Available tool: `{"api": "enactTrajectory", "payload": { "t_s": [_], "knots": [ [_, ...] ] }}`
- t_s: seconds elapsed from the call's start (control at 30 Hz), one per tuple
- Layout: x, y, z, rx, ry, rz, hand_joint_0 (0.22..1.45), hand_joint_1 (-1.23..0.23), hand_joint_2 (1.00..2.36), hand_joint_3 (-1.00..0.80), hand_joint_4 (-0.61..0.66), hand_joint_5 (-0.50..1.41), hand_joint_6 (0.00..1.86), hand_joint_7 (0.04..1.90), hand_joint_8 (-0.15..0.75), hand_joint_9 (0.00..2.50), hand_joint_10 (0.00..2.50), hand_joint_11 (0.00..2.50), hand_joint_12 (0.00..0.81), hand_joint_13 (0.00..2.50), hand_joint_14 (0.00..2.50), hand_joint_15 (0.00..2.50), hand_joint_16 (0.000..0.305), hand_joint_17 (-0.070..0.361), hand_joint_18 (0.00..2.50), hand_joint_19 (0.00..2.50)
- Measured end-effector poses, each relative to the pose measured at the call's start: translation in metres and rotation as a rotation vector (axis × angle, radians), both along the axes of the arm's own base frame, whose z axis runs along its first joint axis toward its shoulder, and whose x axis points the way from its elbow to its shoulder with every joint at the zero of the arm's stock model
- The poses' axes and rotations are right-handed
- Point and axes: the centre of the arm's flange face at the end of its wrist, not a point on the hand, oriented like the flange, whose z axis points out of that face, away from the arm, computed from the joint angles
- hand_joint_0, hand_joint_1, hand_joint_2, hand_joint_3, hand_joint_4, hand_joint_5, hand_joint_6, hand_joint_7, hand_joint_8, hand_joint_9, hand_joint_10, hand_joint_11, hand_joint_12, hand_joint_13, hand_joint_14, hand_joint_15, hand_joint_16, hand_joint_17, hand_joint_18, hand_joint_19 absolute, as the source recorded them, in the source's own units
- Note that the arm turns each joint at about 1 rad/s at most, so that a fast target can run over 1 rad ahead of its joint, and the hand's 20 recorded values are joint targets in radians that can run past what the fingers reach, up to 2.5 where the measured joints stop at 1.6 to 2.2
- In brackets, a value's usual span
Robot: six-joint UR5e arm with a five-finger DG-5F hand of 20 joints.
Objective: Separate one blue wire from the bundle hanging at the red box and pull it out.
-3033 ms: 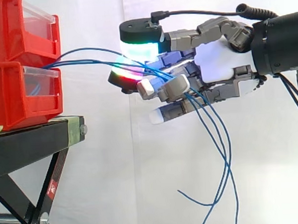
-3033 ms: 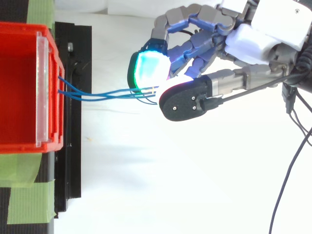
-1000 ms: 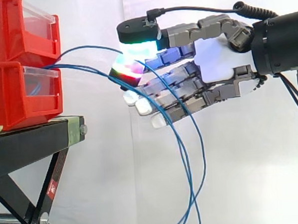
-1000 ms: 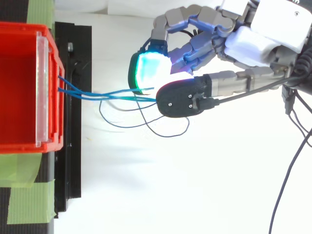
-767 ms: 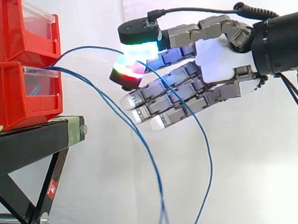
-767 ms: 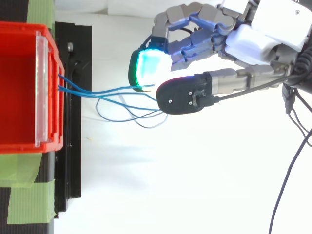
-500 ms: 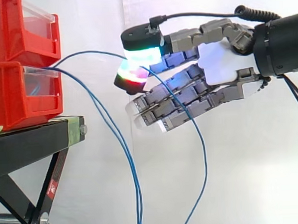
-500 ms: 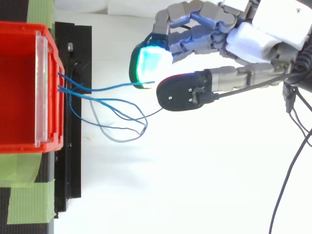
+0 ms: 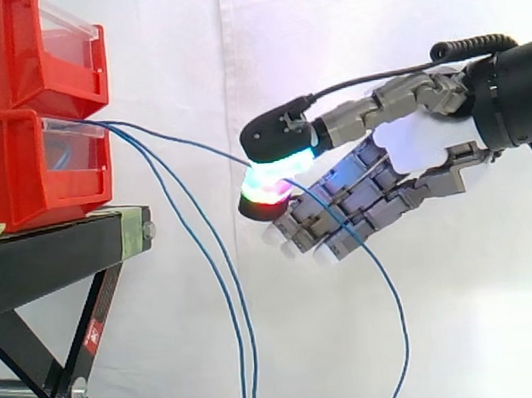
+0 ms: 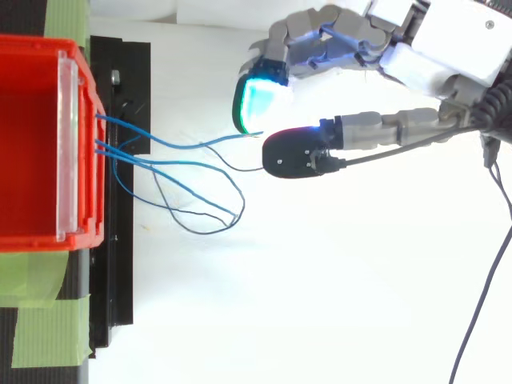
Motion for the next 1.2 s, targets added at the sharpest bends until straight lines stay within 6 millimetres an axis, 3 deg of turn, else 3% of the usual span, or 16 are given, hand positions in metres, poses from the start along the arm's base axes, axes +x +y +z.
{"api": "enactTrajectory", "payload": {
  "t_s": [0.47, 0.83, 1.03, 1.2],
  "knots": [
    [-0.018, 0.006, -0.023, 0.031, 0.043, -0.020, 0.61, -0.75, 1.00, 0.18, -0.03, -0.13, 0.86, 1.34, 0.315, 0.45, 0.01, 0.31, 0.411, 0.19, 0.01, 0.19, 0.064, 0.143, 0.28, 0.44],
    [-0.029, 0.019, -0.028, 0.046, 0.091, -0.020, 0.61, -0.75, 1.00, 0.18, -0.03, -0.13, 0.86, 1.34, 0.319, 0.46, 0.01, 0.31, 0.410, 0.21, 0.01, 0.20, 0.063, 0.142, 0.30, 0.45],
    [-0.049, 0.021, -0.043, 0.076, 0.023, -0.049, 0.61, -0.75, 1.00, 0.18, -0.04, -0.13, 0.86, 1.33, 0.317, 0.46, 0.01, 0.32, 0.408, 0.21, 0.01, 0.20, 0.063, 0.141, 0.30, 0.45],
    [-0.046, 0.023, -0.043, 0.098, -0.070, -0.073, 0.61, -0.75, 1.00, 0.18, -0.04, -0.13, 0.86, 1.33, 0.316, 0.46, 0.01, 0.31, 0.408, 0.21, 0.01, 0.20, 0.063, 0.141, 0.31, 0.45]
  ]
}}
